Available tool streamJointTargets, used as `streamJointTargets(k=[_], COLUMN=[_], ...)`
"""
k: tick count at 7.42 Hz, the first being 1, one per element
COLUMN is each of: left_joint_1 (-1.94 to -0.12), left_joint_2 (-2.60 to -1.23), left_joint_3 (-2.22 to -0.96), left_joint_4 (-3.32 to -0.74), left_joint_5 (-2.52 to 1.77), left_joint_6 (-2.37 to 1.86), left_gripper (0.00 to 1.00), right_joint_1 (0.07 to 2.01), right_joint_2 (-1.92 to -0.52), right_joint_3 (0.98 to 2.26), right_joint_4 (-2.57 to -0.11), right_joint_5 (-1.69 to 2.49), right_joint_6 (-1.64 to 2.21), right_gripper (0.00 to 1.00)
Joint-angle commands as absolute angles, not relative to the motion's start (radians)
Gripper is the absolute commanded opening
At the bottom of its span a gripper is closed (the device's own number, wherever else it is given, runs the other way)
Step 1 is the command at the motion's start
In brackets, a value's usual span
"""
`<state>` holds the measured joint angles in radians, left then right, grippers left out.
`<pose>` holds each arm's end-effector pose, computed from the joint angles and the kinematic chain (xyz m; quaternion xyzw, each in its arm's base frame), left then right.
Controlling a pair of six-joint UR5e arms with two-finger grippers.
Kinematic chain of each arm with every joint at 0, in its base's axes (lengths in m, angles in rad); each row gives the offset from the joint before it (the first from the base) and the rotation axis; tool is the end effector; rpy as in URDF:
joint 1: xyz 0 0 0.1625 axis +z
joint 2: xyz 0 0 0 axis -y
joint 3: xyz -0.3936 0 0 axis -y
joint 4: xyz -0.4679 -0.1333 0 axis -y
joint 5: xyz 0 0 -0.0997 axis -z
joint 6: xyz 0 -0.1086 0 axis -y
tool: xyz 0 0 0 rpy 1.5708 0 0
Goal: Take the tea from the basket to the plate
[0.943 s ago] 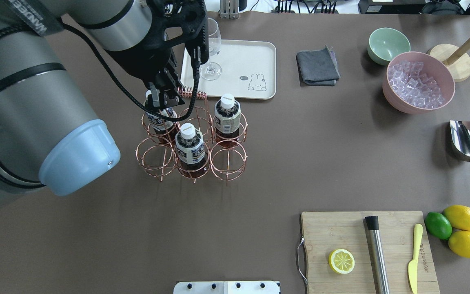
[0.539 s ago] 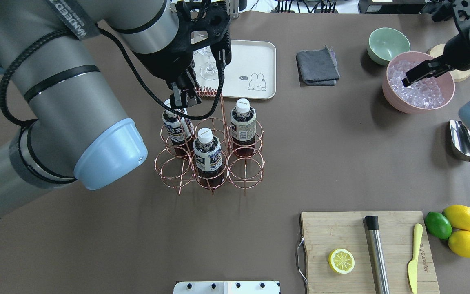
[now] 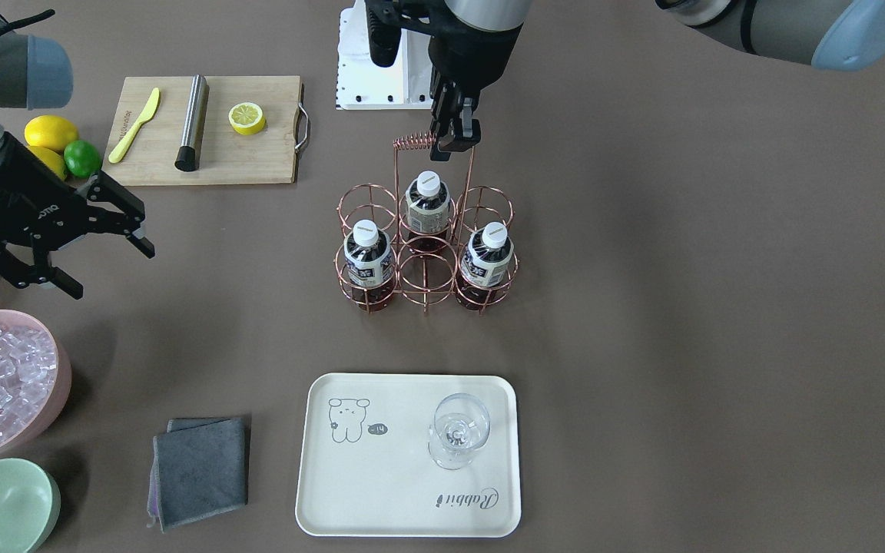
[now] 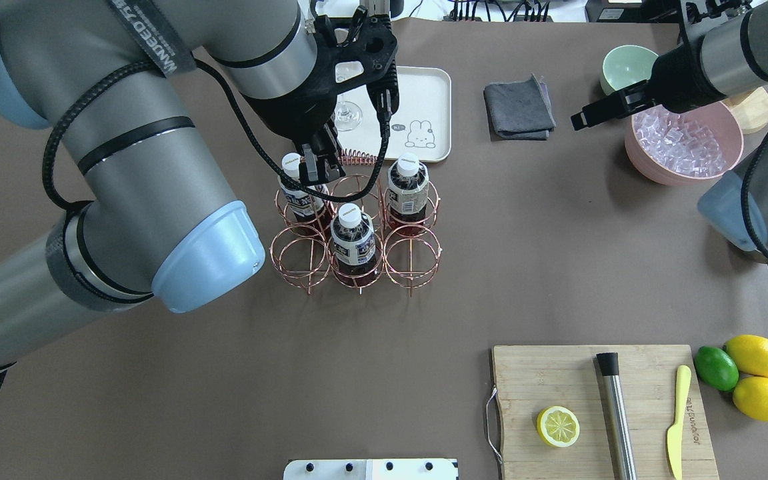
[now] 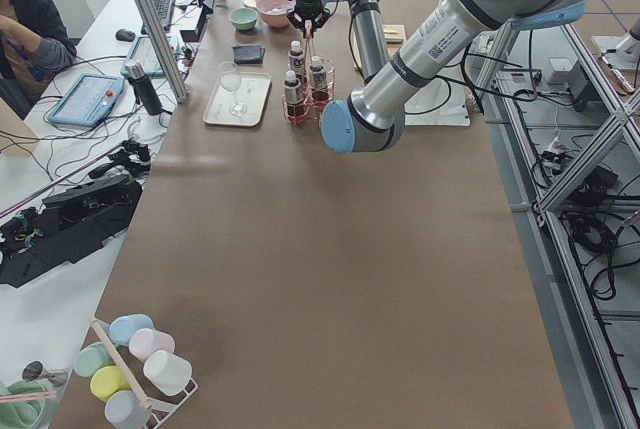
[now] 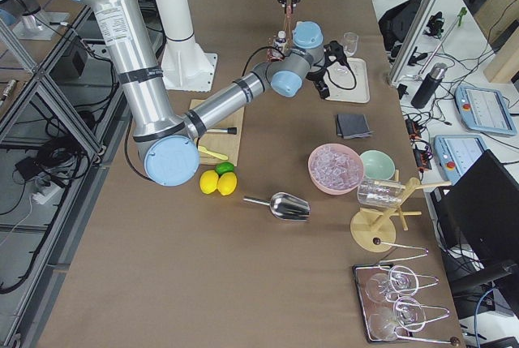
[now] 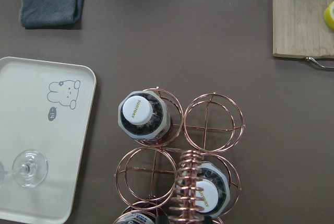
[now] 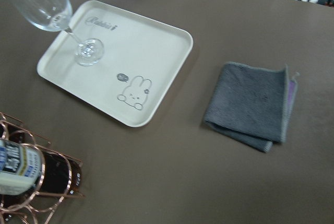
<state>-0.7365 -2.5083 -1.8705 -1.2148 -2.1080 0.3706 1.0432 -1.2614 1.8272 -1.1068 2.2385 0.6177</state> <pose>0.3967 -0.4646 -0.0642 0.3450 0.3281 0.5874 0.6544 -0.2648 -0.5856 0.2450 0.2365 -0.4918 -0.1242 0.8287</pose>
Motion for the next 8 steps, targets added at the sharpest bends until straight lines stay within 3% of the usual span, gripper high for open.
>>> streamJointTargets(k=[1,3,8], left_joint_1=[-0.733,-0.733,-0.735], left_joint_2=[-2.508,-2.505,-2.505], left_joint_3=[-1.864,-1.864,-1.870], left_joint_4=[-1.221,-1.232,-1.232], left_joint_5=[-2.108,-2.108,-2.109], left_joint_6=[0.367,0.365,0.364], left_gripper=[0.00,0.00,0.00], right_joint_1=[0.903,0.760,0.649], right_joint_2=[-1.256,-1.224,-1.079], right_joint_3=[1.848,1.865,1.873], right_joint_4=[-0.860,-0.861,-1.044], right_joint_5=[2.095,1.897,1.761], right_joint_6=[0.774,0.775,0.756], right_gripper=[1.00,1.00,1.00])
